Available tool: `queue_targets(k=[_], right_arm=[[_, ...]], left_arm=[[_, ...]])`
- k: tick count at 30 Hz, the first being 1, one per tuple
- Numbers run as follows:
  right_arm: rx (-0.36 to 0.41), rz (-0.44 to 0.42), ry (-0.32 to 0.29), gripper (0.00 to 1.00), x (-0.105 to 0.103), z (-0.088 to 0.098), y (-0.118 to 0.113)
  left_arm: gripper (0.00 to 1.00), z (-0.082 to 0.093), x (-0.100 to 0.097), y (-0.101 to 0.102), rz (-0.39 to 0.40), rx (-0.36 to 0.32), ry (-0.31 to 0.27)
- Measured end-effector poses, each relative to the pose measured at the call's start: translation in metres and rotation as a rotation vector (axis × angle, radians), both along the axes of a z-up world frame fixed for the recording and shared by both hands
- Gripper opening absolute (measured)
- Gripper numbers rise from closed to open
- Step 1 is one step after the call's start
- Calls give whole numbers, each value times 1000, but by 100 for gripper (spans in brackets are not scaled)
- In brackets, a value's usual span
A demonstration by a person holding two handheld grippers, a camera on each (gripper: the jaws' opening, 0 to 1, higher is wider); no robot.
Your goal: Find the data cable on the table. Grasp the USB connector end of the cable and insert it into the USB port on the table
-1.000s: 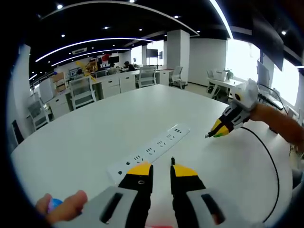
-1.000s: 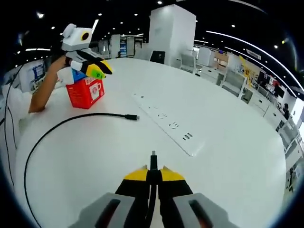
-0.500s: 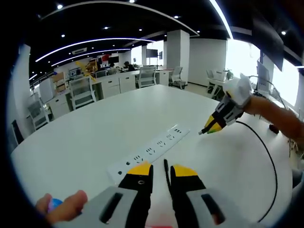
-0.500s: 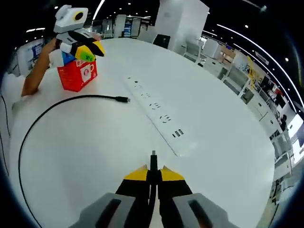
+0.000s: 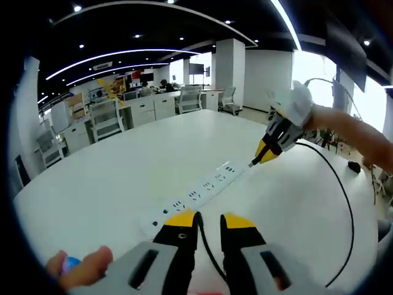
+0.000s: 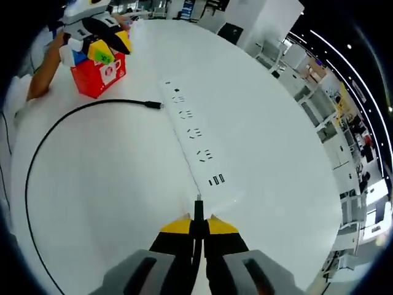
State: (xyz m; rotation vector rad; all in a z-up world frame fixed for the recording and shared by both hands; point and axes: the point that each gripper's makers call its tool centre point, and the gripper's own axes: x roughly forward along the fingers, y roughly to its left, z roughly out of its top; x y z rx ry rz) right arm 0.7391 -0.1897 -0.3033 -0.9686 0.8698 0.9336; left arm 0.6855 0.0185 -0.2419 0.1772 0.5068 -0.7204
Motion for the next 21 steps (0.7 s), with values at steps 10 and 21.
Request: queue_targets(k=[10,21], right_arm=[[-111,29,9,9,14,-3,-2],[-187,59,27,9,15,-9,5]], left_arm=[[16,0,-1,-1,3,0,3],[16,0,-1,0,1,-2,0]])
